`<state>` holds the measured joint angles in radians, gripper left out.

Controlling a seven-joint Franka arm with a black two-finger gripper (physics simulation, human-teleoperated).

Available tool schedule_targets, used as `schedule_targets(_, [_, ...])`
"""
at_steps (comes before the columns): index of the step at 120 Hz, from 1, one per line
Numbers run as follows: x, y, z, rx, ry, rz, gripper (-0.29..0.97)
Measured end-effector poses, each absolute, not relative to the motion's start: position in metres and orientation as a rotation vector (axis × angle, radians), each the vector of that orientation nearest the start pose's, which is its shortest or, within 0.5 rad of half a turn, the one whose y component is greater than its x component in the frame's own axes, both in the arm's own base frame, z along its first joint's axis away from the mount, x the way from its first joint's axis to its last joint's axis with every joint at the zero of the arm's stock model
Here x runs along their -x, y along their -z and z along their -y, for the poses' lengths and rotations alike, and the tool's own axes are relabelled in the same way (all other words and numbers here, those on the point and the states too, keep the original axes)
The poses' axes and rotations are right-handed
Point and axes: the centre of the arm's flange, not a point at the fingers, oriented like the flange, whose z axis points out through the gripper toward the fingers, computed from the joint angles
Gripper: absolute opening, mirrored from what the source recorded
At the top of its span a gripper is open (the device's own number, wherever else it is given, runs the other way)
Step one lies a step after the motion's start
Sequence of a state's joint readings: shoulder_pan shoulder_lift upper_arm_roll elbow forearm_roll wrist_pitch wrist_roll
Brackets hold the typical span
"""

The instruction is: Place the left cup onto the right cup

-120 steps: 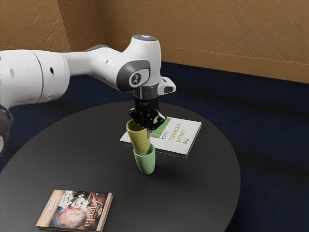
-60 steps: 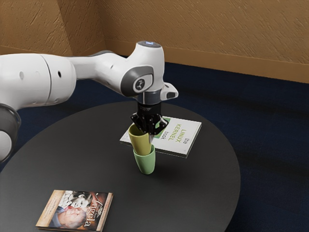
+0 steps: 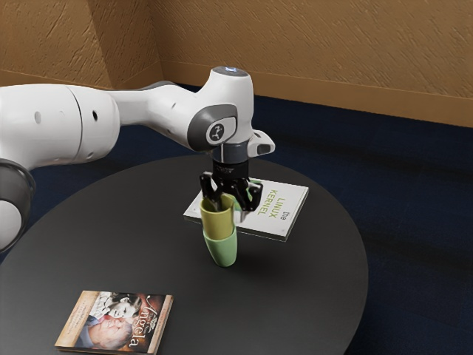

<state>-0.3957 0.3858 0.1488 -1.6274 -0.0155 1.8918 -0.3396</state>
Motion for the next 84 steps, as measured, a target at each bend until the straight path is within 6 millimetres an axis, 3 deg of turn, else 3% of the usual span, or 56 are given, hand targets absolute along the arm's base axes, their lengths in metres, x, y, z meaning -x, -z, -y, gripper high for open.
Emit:
schedule_targets(25, [-0.634, -0.42, 0.174, 3.077, -0.085, 0.137, 0.56])
schedule_targets(37, [-0.632, -0.455, 0.175, 3.09, -0.029, 0.135, 0.6])
schedule_targets(59, [-0.61, -0.521, 0.168, 3.112, 0.025, 0.122, 0.64])
schedule_targets(75, [-0.59, -0.58, 0.169, 3.132, 0.074, -0.014, 0.65])
schedule_targets(84, [-0.58, -0.599, 0.165, 3.126, 0.071, -0.094, 0.65])
